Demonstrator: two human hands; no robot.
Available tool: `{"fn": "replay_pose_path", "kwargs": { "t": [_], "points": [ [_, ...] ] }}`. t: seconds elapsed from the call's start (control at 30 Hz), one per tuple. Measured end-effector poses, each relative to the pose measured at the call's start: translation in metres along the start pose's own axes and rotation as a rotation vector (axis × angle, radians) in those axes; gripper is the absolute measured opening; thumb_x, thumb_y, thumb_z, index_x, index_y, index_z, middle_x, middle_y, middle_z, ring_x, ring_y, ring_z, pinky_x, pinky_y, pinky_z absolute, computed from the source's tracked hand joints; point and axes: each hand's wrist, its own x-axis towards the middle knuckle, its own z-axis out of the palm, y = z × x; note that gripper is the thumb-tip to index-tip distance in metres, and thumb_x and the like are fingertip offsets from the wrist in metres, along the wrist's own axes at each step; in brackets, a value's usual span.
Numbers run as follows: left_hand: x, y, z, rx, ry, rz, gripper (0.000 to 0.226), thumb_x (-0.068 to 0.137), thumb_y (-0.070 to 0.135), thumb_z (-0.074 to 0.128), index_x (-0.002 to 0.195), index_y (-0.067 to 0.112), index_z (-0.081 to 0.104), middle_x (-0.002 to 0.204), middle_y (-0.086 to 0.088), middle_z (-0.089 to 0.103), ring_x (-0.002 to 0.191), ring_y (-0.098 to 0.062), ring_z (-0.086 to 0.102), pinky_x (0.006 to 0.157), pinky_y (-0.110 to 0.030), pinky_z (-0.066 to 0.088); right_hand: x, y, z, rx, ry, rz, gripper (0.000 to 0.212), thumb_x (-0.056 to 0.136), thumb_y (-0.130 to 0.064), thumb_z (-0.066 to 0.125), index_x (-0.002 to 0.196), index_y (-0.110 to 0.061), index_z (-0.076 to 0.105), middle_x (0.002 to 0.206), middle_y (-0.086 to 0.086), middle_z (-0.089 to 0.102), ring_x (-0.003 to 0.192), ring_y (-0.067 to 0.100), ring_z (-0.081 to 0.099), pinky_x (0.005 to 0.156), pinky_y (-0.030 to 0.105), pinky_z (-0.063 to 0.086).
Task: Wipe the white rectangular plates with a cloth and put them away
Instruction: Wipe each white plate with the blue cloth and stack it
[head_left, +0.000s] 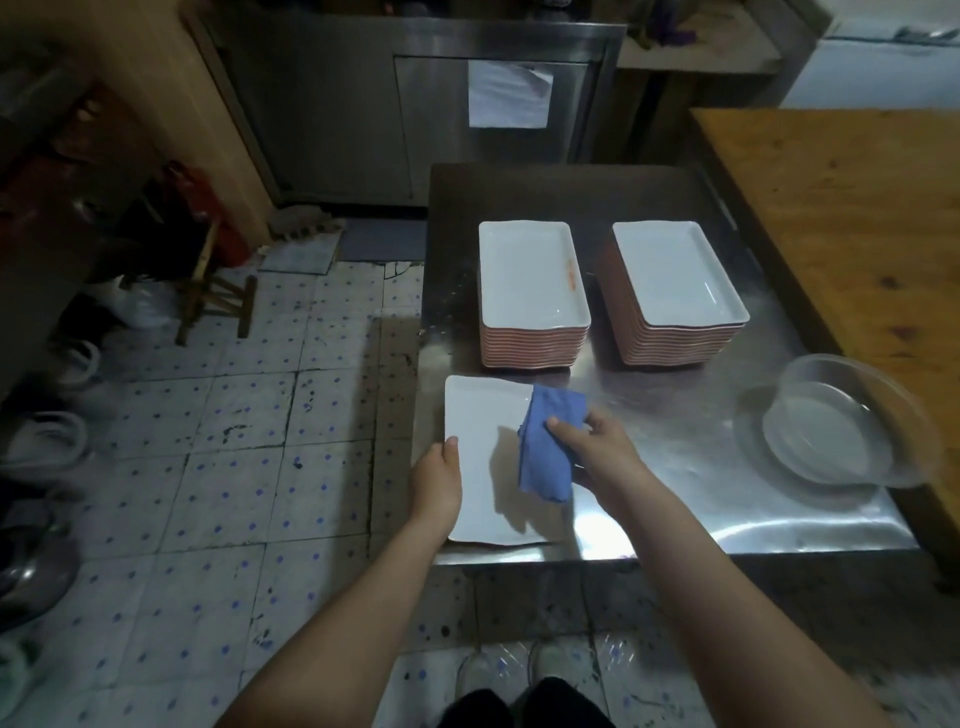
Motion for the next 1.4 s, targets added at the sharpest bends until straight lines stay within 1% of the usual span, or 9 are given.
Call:
{"fn": "replay_pose_path", "kwargs": {
  "t": [0.13, 0.3, 0.43, 0.63, 0.73, 0.9, 1.0, 1.1, 1.4],
  "points": [
    [0.004, -0.003, -0.001, 0.423, 0.048, 0.091, 0.039, 0.101, 0.035, 0.027, 0.077, 0.013, 0.049, 0.074, -0.002, 0.051, 0.063, -0.018, 0.047, 0.056, -0.028, 0.03, 0.008, 0.006, 0.0, -0.003, 0.031, 0.011, 0.026, 0.087, -0.019, 0.067, 0.109, -0.011, 0.056, 0.102, 0.008, 0.066, 0.093, 0.025, 0.066, 0.079, 0.042, 0.056],
    [0.018, -0.004, -0.009, 0.664, -0.121, 0.19, 0.043, 0.1, 0.036, 0.03, 0.069, 0.012, 0.046, 0.07, 0.0, 0.049, 0.063, -0.019, 0.045, 0.055, -0.029, 0.03, 0.014, 0.008, -0.001, -0.012, 0.06, 0.003, 0.032, 0.087, -0.02, 0.067, 0.115, -0.008, 0.056, 0.102, 0.009, 0.067, 0.092, 0.026, 0.067, 0.078, 0.042, 0.057],
    [0.027, -0.003, -0.015, 0.648, -0.187, 0.159, 0.05, 0.099, 0.043, 0.031, 0.064, 0.011, 0.047, 0.062, -0.001, 0.047, 0.057, -0.017, 0.045, 0.049, -0.027, 0.029, 0.017, 0.006, -0.001, 0.023, 0.048, 0.001, 0.034, 0.087, -0.019, 0.067, 0.116, -0.005, 0.057, 0.104, 0.012, 0.068, 0.092, 0.027, 0.068, 0.078, 0.043, 0.057],
    [0.048, 0.035, -0.026, 0.447, -0.048, 0.174, 0.054, 0.096, 0.049, 0.033, 0.057, 0.012, 0.041, 0.058, -0.004, 0.048, 0.056, -0.023, 0.047, 0.047, -0.028, 0.025, 0.026, -0.024, -0.001, 0.113, 0.027, -0.066, 0.028, 0.087, -0.016, 0.067, 0.111, -0.005, 0.059, 0.104, 0.014, 0.068, 0.092, 0.027, 0.068, 0.07, 0.035, 0.055],
    [0.068, 0.072, -0.022, 0.223, -0.003, 0.193, 0.047, 0.095, 0.048, 0.036, 0.063, 0.015, 0.042, 0.069, -0.008, 0.057, 0.065, -0.025, 0.053, 0.055, -0.03, 0.033, 0.038, -0.051, -0.001, 0.126, 0.031, -0.13, 0.016, 0.087, -0.015, 0.067, 0.1, -0.009, 0.061, 0.096, 0.011, 0.07, 0.084, 0.022, 0.069, 0.063, 0.03, 0.055],
    [0.115, 0.131, -0.002, -0.005, 0.015, 0.159, 0.033, 0.091, 0.047, 0.047, 0.077, 0.017, 0.05, 0.085, -0.007, 0.062, 0.082, -0.027, 0.059, 0.074, -0.037, 0.048, 0.074, -0.092, -0.007, 0.055, 0.022, -0.187, 0.017, 0.087, -0.018, 0.067, 0.1, -0.011, 0.061, 0.1, 0.01, 0.07, 0.09, 0.024, 0.068, 0.071, 0.033, 0.055],
    [0.138, 0.155, 0.012, 0.021, 0.035, 0.133, 0.031, 0.086, 0.045, 0.058, 0.089, 0.015, 0.051, 0.091, -0.003, 0.059, 0.085, -0.022, 0.057, 0.072, -0.032, 0.045, 0.097, -0.11, -0.011, 0.014, 0.034, -0.201, 0.009, 0.086, -0.019, 0.067, 0.092, -0.015, 0.061, 0.094, 0.005, 0.069, 0.083, 0.017, 0.068, 0.063, 0.026, 0.053],
    [0.155, 0.167, 0.018, 0.11, 0.065, 0.138, 0.027, 0.083, 0.033, 0.065, 0.091, 0.015, 0.047, 0.092, -0.002, 0.055, 0.084, -0.02, 0.055, 0.07, -0.03, 0.044, 0.117, -0.12, -0.015, 0.02, 0.038, -0.174, 0.007, 0.087, -0.018, 0.067, 0.089, -0.017, 0.06, 0.093, 0.005, 0.068, 0.085, 0.019, 0.067, 0.07, 0.03, 0.053],
    [0.158, 0.174, 0.009, 0.234, 0.132, 0.198, 0.02, 0.093, 0.019, 0.051, 0.096, 0.002, 0.061, 0.089, -0.011, 0.061, 0.082, -0.028, 0.058, 0.063, -0.028, 0.039, 0.138, -0.136, -0.029, 0.0, 0.071, -0.13, 0.019, 0.089, -0.02, 0.064, 0.103, -0.009, 0.058, 0.1, 0.008, 0.067, 0.091, 0.024, 0.065, 0.076, 0.035, 0.055]
  ]
}}
